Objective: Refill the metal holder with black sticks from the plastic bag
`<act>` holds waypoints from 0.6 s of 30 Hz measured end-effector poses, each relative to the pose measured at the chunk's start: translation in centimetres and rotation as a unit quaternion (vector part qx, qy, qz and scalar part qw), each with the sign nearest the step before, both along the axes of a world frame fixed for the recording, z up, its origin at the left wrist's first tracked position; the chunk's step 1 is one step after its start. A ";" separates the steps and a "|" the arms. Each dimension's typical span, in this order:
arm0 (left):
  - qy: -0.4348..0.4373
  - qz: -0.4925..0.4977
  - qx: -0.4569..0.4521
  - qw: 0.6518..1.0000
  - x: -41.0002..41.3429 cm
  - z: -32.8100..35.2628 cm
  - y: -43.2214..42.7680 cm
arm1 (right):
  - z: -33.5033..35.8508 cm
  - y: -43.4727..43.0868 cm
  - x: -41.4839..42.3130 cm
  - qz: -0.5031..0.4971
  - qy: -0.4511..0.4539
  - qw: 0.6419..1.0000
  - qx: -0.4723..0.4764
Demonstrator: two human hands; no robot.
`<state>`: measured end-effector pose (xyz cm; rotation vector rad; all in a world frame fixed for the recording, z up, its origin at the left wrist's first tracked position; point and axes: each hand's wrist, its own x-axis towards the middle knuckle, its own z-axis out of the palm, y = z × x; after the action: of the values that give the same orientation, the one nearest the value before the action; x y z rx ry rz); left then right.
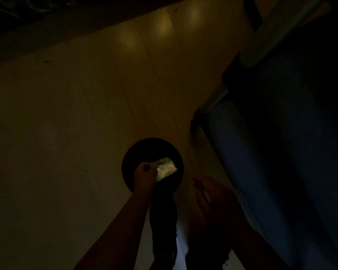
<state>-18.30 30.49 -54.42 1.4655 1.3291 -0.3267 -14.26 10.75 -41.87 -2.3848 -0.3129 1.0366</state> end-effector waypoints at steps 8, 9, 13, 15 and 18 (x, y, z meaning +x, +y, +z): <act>-0.007 0.048 -0.004 0.999 -1.3 -7.1 -1.0 | -9.3 1.9 -0.6 -0.075 0.046 0.996 0.008; -0.006 0.045 -0.010 0.999 -1.3 -7.4 -1.0 | -9.9 1.9 -0.7 -0.086 0.053 0.995 0.015; 0.009 0.032 0.005 0.999 -2.0 -5.6 -1.1 | -9.1 1.8 -0.9 -0.102 0.073 0.992 0.026; -0.006 0.022 0.002 1.000 -2.1 -3.1 -1.1 | -7.2 1.9 -1.0 -0.094 0.071 0.992 0.035; -0.044 -0.041 -0.007 0.998 -1.7 3.4 -1.3 | -2.8 2.0 -0.6 -0.092 0.077 0.992 0.043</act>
<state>-20.03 29.16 -51.00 1.5085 1.1971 -0.3195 -14.85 12.76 -44.64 -2.1945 -0.0777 1.0900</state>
